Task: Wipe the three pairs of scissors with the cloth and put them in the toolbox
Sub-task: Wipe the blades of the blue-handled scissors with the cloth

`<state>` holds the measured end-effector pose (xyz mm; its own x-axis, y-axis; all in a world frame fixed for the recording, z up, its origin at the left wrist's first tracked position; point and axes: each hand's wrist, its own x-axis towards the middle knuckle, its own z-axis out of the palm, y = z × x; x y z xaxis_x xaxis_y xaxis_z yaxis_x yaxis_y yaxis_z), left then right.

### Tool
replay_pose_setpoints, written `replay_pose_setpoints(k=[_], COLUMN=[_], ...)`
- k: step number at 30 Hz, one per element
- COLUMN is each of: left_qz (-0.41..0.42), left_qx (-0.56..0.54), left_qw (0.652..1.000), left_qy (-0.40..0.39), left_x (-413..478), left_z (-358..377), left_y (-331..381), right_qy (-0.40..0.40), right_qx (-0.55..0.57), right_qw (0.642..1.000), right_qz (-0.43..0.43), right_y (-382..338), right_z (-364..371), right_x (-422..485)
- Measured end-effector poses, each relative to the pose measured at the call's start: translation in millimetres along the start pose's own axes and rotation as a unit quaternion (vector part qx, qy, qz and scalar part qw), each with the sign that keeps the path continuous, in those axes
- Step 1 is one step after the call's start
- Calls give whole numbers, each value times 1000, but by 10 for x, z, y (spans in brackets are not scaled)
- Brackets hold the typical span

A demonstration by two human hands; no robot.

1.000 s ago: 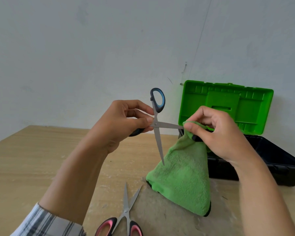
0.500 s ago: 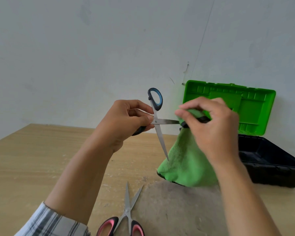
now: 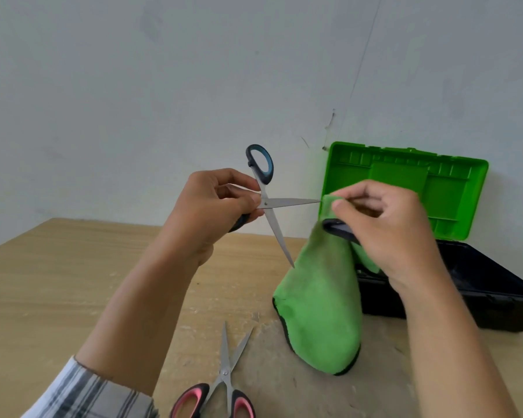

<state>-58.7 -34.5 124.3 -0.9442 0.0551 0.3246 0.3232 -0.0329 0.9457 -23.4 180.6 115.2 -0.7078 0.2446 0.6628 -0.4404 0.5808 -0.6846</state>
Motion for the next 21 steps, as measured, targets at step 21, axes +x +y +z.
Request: replay_pose_setpoints(k=[21], left_qz=[2], left_qx=[-32], left_qw=[999], left_qy=[12], left_x=[8], left_z=[19], left_y=[-10], right_qy=[76], right_qx=[-164], right_qw=[952], right_qz=[-248], right_y=[-8], right_z=[602], right_x=[-215])
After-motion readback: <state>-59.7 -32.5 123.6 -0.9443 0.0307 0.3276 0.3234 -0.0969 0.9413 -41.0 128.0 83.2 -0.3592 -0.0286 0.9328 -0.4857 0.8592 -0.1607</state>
